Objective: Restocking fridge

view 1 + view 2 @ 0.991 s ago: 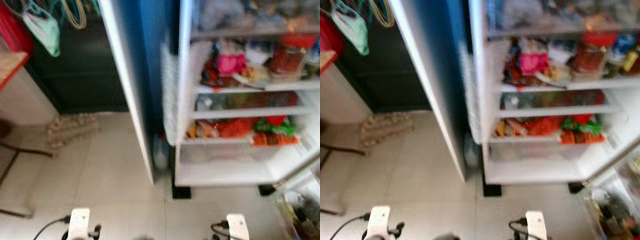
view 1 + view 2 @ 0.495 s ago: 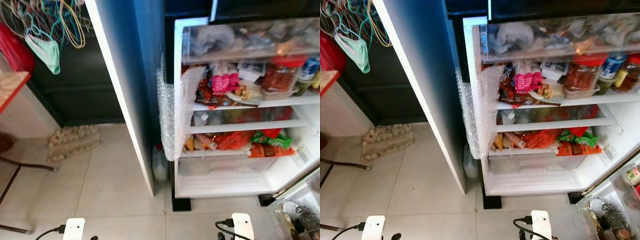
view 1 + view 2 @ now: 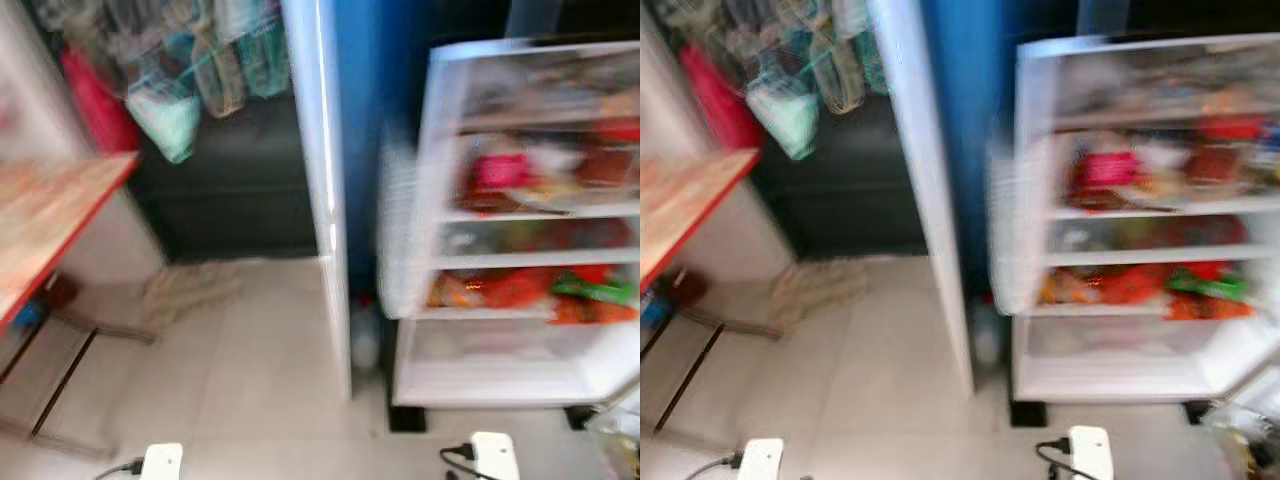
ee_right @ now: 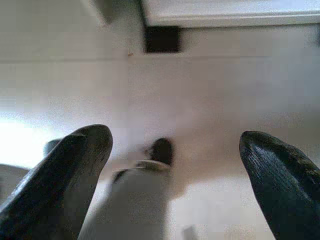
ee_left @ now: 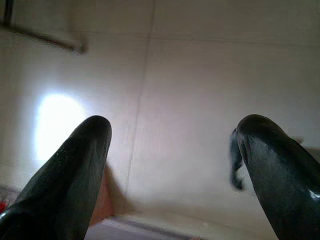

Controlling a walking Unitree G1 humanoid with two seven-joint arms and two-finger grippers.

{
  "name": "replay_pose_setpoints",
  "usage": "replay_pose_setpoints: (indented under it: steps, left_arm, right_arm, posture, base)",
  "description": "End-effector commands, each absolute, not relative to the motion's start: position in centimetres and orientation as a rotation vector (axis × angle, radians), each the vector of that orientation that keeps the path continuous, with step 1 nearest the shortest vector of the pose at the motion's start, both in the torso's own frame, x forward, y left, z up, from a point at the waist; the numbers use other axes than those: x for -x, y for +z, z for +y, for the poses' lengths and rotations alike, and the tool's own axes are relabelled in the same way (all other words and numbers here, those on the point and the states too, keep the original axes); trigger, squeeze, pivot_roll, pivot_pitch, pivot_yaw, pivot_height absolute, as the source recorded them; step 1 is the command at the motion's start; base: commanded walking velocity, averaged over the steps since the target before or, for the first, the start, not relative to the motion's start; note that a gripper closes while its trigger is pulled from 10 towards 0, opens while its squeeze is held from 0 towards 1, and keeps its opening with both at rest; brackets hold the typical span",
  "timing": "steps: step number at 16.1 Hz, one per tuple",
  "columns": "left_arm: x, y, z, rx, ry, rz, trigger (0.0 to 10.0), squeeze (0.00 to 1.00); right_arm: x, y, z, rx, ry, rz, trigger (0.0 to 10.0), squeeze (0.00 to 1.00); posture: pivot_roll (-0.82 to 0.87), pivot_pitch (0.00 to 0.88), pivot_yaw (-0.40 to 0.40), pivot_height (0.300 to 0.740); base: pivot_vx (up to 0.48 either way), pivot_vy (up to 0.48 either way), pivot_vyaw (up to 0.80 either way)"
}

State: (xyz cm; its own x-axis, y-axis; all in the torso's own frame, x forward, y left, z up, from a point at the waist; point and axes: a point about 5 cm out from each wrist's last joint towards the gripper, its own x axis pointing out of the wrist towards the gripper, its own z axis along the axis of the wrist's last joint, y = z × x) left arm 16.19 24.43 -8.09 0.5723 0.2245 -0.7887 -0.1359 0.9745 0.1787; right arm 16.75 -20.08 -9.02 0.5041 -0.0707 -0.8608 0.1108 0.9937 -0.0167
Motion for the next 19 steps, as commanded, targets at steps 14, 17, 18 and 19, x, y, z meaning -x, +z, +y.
replay_pose_setpoints:
  steps: [14,17,18,19]
  left_arm:
    - [-15.9,-8.4,23.8,-0.082,0.21,0.961,10.0,0.0]
    - [-15.0,-8.6,24.2,-0.082,0.213,0.961,10.0,0.0]
    - [-14.7,-8.7,24.2,-0.081,0.214,0.964,10.0,0.0]
    - [-14.3,-8.8,24.2,-0.081,0.215,0.968,10.0,0.0]
  right_arm:
    - [-17.1,-8.9,-20.1,-0.023,-0.09,1.042,10.0,0.0]
    - [-17.1,-8.9,-20.1,-0.026,-0.091,1.042,10.0,0.0]
    - [-17.1,-8.9,-20.1,-0.026,-0.091,1.042,10.0,0.0]
    - [-17.1,-8.9,-20.1,-0.027,-0.092,1.043,10.0,0.0]
  posture:
    - [-0.01,0.055,0.081,0.74]
    - [-0.01,0.059,0.084,0.74]
    - [-0.01,0.059,0.084,0.74]
    - [-0.01,0.057,0.083,0.74]
  base:
    - [0.0,0.084,-0.8]
    - [0.0,0.0,-0.8]
    - [0.0,0.0,-0.8]
    - [0.0,0.0,-0.8]
